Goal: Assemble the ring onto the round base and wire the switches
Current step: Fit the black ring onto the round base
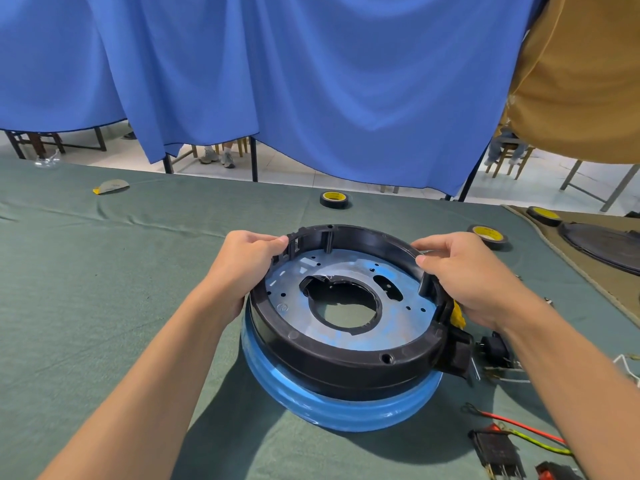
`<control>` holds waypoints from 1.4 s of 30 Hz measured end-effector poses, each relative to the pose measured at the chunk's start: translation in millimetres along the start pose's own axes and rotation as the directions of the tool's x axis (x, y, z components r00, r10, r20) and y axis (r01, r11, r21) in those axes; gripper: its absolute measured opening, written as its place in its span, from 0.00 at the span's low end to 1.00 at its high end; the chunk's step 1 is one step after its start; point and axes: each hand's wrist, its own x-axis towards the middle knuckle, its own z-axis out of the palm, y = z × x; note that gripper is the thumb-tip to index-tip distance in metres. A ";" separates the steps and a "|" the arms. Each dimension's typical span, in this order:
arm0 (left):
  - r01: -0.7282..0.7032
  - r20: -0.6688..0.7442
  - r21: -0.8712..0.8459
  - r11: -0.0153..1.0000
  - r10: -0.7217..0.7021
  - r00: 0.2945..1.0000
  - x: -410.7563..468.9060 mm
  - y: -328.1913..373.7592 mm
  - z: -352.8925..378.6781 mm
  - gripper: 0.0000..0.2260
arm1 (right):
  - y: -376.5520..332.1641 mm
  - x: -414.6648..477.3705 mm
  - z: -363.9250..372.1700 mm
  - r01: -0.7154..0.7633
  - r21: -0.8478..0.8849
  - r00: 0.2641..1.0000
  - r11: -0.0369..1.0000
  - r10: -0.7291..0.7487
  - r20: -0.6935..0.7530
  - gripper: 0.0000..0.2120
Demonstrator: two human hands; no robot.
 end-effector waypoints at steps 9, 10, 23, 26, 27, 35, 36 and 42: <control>-0.020 0.008 0.084 0.996 0.019 1.000 1.2 0.4 -1.6 0.10 | 2.9 -1.2 -4.0 -0.060 0.176 0.997 0.982 0.052 0.048 0.10; -0.046 0.006 0.144 0.988 0.045 0.999 1.1 1.3 -2.3 0.09 | 3.4 -1.5 -4.8 -0.067 0.200 0.997 0.978 0.057 0.054 0.09; -0.609 0.508 0.677 0.412 0.337 0.793 -92.8 53.8 89.7 0.21 | 11.7 -14.6 -44.9 0.031 0.146 0.999 0.989 -0.034 0.015 0.05; -0.649 0.553 0.702 0.292 0.351 0.756 -94.7 54.6 110.9 0.22 | 24.1 -21.6 -60.3 0.082 -0.082 0.997 0.993 -0.082 -0.002 0.05; -0.650 0.562 0.712 0.266 0.338 0.755 -94.0 54.8 116.3 0.23 | 28.1 -24.3 -63.6 0.095 -0.170 0.995 0.981 -0.095 0.009 0.06; -0.645 0.580 0.754 0.124 0.336 0.742 -98.5 36.7 131.4 0.26 | 54.9 -49.9 -71.8 0.219 -0.397 0.975 0.891 -0.188 0.115 0.11; -0.647 0.582 0.750 0.137 0.327 0.744 -99.0 36.5 131.0 0.26 | 56.4 -50.6 -72.8 0.229 -0.388 0.973 0.893 -0.199 0.118 0.11; -0.638 0.571 0.746 0.189 0.310 0.760 -96.6 36.1 129.7 0.28 | 66.1 -44.1 -95.9 0.226 -0.397 0.974 0.890 -0.204 0.097 0.11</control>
